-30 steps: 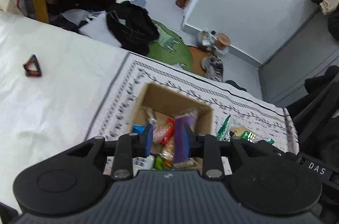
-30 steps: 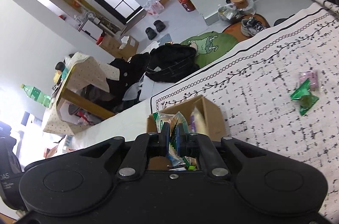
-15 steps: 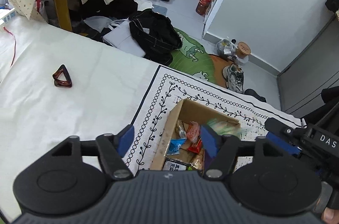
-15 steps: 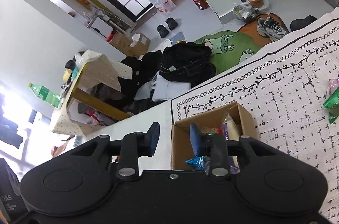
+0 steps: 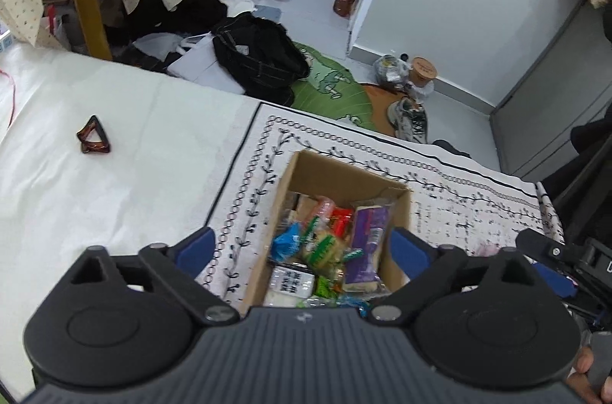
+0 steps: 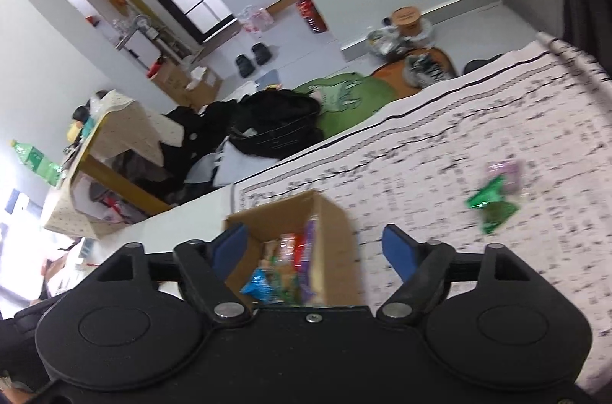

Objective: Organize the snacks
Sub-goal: 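Move both open tools back to the last two snacks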

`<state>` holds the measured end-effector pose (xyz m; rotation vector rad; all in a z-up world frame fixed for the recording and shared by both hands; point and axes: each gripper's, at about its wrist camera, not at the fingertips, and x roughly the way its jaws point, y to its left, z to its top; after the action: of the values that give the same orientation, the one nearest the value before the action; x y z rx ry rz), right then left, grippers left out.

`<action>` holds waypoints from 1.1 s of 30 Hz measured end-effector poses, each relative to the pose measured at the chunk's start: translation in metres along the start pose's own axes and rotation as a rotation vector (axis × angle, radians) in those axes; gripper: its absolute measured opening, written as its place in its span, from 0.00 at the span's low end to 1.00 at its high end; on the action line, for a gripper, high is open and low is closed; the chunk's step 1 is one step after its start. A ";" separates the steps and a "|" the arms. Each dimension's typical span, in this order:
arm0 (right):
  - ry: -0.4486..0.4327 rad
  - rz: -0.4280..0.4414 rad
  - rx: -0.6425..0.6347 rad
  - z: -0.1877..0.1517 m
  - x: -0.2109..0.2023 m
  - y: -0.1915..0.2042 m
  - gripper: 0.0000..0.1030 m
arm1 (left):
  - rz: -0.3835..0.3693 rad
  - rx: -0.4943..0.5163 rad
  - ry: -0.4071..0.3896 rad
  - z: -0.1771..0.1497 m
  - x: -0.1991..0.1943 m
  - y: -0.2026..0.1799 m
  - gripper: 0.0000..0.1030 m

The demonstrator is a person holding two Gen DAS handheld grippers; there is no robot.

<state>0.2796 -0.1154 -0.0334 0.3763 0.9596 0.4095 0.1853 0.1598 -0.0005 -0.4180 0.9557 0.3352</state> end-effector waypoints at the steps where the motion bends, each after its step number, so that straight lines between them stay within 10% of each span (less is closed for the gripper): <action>1: -0.007 -0.007 0.000 0.001 -0.005 -0.005 0.80 | -0.005 0.008 -0.006 -0.002 -0.001 -0.005 1.00; 12: -0.062 -0.065 0.042 0.000 -0.041 -0.059 1.00 | -0.066 0.063 -0.017 -0.024 -0.008 -0.051 1.00; 33: -0.082 -0.132 0.111 0.007 -0.056 -0.156 1.00 | -0.121 0.083 0.043 -0.054 0.024 -0.144 1.00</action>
<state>0.2835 -0.2780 -0.0652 0.4242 0.9233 0.2198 0.2245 0.0109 -0.0200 -0.4064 0.9784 0.1764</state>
